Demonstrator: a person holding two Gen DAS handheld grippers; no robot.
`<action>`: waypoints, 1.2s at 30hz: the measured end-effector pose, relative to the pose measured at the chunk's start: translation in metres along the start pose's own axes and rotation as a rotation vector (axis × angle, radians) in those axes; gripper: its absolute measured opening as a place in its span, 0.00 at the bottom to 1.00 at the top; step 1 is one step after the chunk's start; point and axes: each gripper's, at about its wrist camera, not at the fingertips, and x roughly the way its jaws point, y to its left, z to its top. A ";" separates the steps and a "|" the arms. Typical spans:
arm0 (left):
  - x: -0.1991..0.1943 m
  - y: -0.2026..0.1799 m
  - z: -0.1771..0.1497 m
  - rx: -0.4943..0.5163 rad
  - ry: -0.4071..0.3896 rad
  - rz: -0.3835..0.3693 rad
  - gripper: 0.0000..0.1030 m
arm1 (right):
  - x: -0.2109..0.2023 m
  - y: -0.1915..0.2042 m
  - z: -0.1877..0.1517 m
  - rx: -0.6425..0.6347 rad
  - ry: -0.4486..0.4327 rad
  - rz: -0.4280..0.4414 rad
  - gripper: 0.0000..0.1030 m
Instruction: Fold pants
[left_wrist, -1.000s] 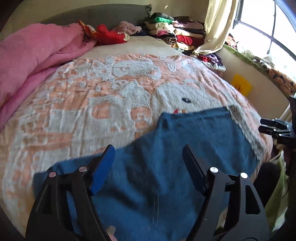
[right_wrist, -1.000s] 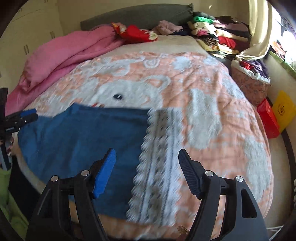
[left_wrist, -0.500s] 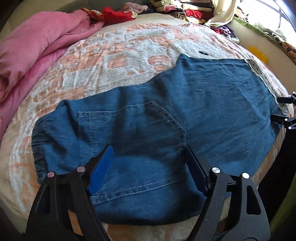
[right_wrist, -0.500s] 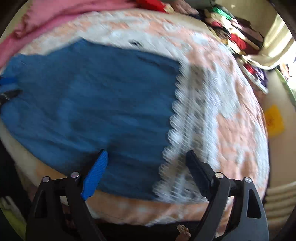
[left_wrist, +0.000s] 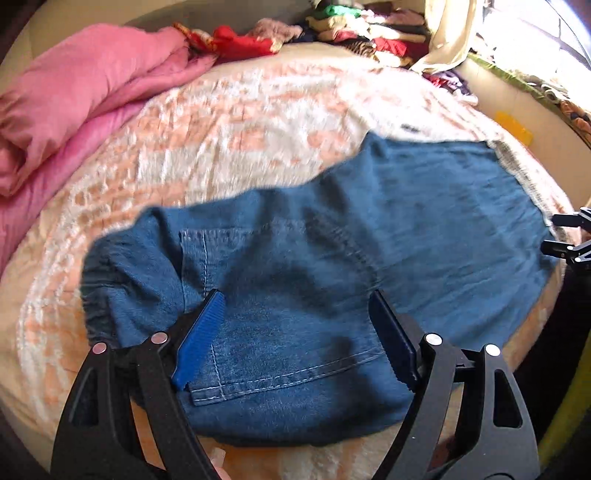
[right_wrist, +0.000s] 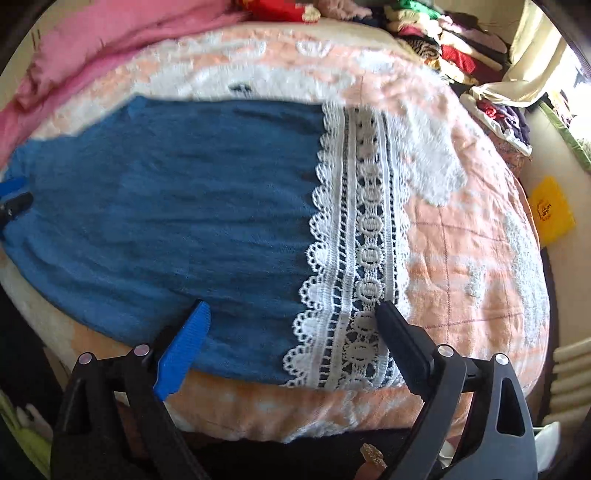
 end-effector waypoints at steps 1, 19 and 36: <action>-0.005 -0.001 0.001 0.003 -0.009 -0.003 0.73 | -0.005 0.000 -0.001 0.014 -0.016 0.026 0.88; 0.011 -0.069 -0.033 0.187 0.092 -0.053 0.81 | -0.019 0.059 0.000 0.004 -0.033 0.117 0.88; -0.014 -0.056 -0.020 0.110 0.007 -0.119 0.83 | -0.016 0.044 -0.004 0.113 -0.021 0.167 0.93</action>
